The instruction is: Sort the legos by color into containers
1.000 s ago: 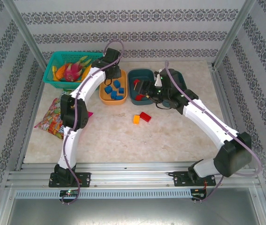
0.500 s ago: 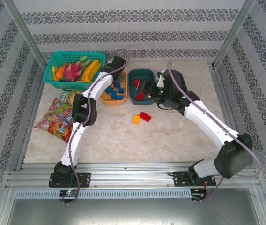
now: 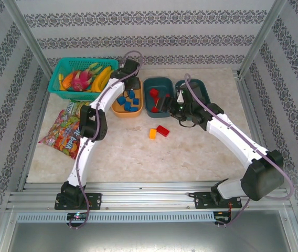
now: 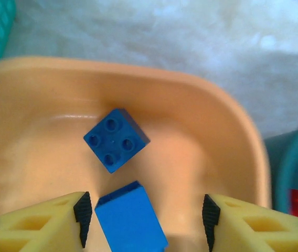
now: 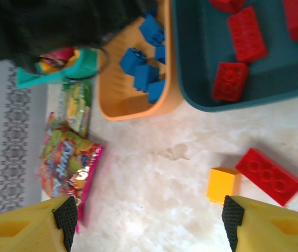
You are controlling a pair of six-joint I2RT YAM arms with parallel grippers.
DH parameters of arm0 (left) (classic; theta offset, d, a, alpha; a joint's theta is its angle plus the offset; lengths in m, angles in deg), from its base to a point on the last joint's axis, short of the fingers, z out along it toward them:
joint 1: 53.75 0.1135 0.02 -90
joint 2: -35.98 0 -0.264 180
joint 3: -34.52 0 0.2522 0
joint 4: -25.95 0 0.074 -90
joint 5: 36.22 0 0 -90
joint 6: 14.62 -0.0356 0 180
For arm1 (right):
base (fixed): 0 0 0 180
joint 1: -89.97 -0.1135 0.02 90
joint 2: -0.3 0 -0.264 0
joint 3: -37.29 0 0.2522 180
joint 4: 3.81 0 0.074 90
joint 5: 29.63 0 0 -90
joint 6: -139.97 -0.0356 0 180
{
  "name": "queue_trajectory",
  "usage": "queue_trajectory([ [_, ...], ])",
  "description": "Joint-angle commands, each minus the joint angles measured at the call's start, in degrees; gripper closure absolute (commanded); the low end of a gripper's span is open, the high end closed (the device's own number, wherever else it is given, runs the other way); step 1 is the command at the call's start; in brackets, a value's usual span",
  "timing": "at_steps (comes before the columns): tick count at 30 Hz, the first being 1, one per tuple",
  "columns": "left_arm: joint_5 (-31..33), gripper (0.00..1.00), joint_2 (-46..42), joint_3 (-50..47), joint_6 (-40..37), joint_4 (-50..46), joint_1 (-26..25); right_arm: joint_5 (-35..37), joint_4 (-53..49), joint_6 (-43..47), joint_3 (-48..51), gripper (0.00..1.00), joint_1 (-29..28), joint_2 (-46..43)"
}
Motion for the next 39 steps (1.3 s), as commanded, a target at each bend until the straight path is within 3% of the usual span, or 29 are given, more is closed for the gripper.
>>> queue_trajectory([
  [1, -2.02, 0.37, -9.73, 1.14, 1.09, -1.59, 0.47, 5.50, -5.26, 1.70, 0.37, 0.25, -2.45, 0.26],
  [4, -2.88, 0.35, -15.91, -2.41, 2.24, -2.56, 0.24, 8.68, -8.05, 0.19, -0.04, 0.25, -5.63, 2.58],
  [8, -6.05, 0.32, -28.23, -16.04, 3.47, 1.79, -0.53, 9.86, -10.94, -4.58, -0.83, 0.25, -9.22, 7.80],
  [12, -13.94, 0.12, -42.83, -35.27, 4.92, 8.99, -0.71, 10.17, -11.91, -9.94, -2.35, 0.25, -12.85, 14.39],
  [15, -17.94, 0.05, -54.64, -51.41, 7.07, 15.35, -0.68, 11.31, -12.03, -13.22, -3.83, 0.27, -14.83, 18.85],
  [24, -27.03, 0.00, -81.78, -80.21, 6.15, 14.81, -0.66, 17.49, -14.97, -13.04, -10.00, 0.34, -15.77, 28.49],
  [30, -28.41, 0.00, -93.00, -88.87, 7.85, 11.26, -0.68, 18.65, -15.92, -11.38, -12.63, 0.41, -15.04, 32.73],
  [39, -29.42, 0.00, -95.53, -90.11, 8.28, 9.74, -0.68, 20.30, -17.63, -9.18, -17.19, 0.57, -14.35, 37.40],
])
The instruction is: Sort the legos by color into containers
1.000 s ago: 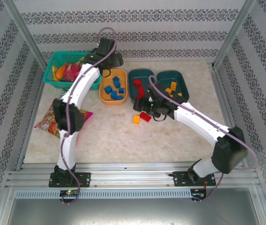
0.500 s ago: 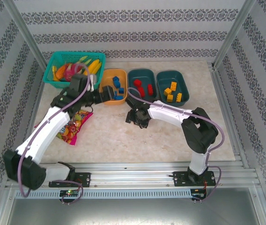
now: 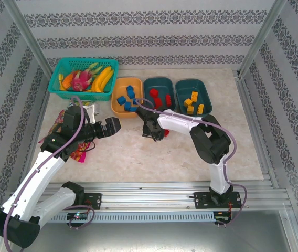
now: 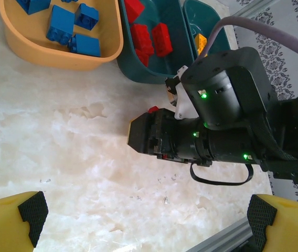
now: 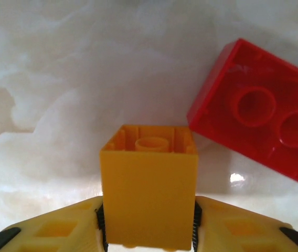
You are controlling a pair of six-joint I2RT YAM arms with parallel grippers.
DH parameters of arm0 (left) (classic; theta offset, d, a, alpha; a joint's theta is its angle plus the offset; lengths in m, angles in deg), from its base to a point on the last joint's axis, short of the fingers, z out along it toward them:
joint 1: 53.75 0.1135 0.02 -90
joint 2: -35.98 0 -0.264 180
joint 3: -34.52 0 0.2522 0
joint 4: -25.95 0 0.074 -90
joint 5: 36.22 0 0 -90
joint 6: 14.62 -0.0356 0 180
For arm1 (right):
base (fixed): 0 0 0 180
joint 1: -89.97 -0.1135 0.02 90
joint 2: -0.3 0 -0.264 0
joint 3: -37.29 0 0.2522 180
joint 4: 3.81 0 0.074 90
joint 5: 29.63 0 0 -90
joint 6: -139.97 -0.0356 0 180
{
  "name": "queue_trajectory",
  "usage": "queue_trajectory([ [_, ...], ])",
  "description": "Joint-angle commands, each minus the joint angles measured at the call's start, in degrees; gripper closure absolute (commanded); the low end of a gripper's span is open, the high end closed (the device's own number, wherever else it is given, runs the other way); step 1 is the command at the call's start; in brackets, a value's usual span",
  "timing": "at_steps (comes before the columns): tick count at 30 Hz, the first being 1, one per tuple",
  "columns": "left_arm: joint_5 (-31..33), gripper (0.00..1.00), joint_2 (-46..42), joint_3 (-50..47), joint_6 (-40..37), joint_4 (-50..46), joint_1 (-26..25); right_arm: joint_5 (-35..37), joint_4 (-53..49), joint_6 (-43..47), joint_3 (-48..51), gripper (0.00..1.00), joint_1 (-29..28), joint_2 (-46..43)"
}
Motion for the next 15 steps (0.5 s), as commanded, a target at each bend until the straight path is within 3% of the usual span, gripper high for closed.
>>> queue_trajectory([
  [1, -1.49, 0.00, -0.37, -0.31, 0.69, -1.42, -0.54, 2.46, -2.49, 1.54, -2.60, 0.59, 0.51, 1.49],
  [7, -2.34, 0.00, 0.66, 0.24, 0.70, -0.59, -0.52, 2.12, -3.16, 4.77, -4.64, 0.72, 0.39, 1.17],
  [15, -4.76, 0.00, 6.78, 3.16, 1.00, 4.82, -0.47, 5.18, -5.36, 12.02, -8.02, 0.73, 1.82, -8.52],
])
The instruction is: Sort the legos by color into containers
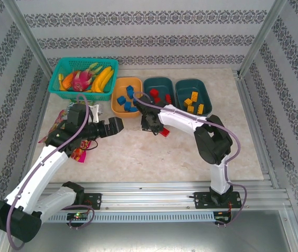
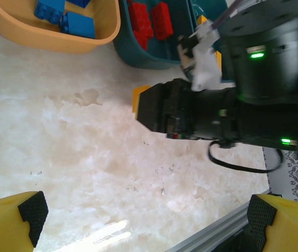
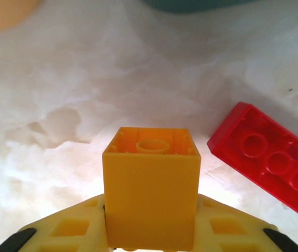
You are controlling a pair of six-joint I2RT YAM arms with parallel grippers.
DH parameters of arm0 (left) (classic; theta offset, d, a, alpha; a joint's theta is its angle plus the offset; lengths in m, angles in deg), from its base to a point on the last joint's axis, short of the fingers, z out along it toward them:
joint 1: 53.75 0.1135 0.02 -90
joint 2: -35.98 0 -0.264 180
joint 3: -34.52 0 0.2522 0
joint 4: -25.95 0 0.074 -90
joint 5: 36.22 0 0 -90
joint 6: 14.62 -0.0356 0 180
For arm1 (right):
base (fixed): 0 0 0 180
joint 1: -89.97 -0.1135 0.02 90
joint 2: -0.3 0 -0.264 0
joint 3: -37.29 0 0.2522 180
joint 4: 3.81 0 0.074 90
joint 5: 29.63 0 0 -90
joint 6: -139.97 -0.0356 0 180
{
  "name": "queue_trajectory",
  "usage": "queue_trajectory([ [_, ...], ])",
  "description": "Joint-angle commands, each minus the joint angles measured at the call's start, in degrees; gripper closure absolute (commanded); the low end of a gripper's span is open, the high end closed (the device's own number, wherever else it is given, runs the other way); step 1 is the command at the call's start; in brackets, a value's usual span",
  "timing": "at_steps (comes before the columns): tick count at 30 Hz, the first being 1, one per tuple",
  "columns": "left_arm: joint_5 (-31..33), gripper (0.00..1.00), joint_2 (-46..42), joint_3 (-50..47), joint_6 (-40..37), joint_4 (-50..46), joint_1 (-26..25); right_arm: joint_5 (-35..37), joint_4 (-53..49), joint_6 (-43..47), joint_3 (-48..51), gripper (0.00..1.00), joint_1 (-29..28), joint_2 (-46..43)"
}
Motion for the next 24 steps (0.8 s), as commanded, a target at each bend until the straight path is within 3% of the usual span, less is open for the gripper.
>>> queue_trajectory([
  [1, -2.19, 0.00, 3.51, 3.03, 0.93, 5.73, -0.62, 2.81, -2.39, 5.09, -2.37, 0.73, 2.66, -7.06],
  [6, -2.73, 0.00, 12.19, 7.79, 1.10, 11.44, -2.14, 0.24, -1.61, 9.34, -2.70, 0.73, 11.33, -9.65],
  [11, -2.04, 0.00, 21.02, 13.58, 0.62, 15.45, -4.83, -3.05, -0.12, 12.42, -6.49, 0.73, 20.52, -6.27],
  [16, -0.26, 0.00, 29.48, 19.72, -0.12, 16.71, -7.65, -6.04, -0.92, 14.68, -16.26, 0.74, 27.43, 3.84],
  [24, 0.89, 0.01, 39.03, 26.65, 0.11, 17.64, -9.30, -9.08, -4.64, 15.73, -33.50, 0.73, 32.71, 19.52],
])
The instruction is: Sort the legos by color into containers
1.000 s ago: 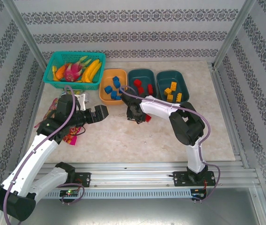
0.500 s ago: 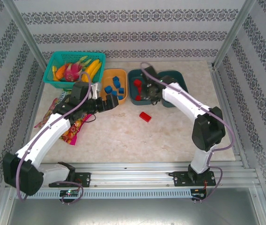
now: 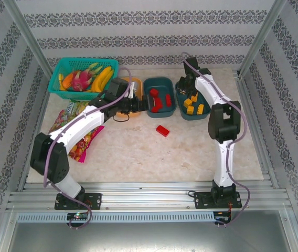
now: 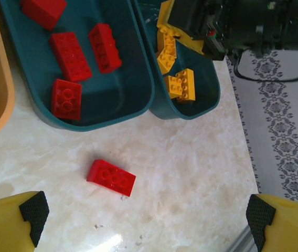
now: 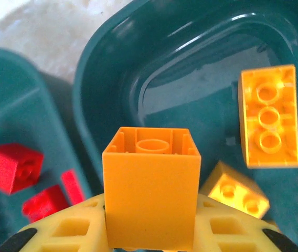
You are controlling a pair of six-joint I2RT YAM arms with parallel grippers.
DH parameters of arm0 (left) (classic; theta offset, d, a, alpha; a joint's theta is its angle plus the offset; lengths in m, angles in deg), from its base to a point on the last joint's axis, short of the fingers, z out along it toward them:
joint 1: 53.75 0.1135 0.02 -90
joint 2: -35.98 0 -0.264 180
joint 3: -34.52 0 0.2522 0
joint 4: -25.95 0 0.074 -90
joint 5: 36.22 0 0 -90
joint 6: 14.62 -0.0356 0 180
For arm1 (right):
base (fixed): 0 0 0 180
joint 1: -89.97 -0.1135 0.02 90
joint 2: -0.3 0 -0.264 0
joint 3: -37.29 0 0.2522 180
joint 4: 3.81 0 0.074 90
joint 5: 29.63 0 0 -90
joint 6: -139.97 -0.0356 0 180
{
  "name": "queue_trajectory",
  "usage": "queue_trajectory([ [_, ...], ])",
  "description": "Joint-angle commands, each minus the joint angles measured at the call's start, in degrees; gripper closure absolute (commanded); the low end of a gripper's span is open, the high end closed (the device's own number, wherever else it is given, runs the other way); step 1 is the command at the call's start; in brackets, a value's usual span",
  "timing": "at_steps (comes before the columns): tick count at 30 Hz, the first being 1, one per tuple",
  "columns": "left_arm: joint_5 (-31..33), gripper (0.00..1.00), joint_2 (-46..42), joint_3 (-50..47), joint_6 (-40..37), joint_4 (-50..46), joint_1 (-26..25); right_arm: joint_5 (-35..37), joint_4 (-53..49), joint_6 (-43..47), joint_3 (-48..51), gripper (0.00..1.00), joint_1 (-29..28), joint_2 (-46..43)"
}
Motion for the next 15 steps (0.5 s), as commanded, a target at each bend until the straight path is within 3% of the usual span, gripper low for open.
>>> queue_trajectory([
  [1, 0.84, 0.01, 2.55, 3.83, -0.59, 2.86, -0.84, -2.11, -3.29, 1.62, -6.33, 0.73, 1.25, 4.29],
  [6, 0.96, 0.02, 6.05, 7.26, 0.09, 3.11, -1.19, -3.87, -5.41, 2.09, -12.67, 0.71, 2.74, 10.55],
  [15, 0.32, 0.02, 8.07, 10.58, 0.64, 2.32, -1.91, -4.92, -8.60, 3.74, -16.72, 0.52, 3.17, 12.67],
])
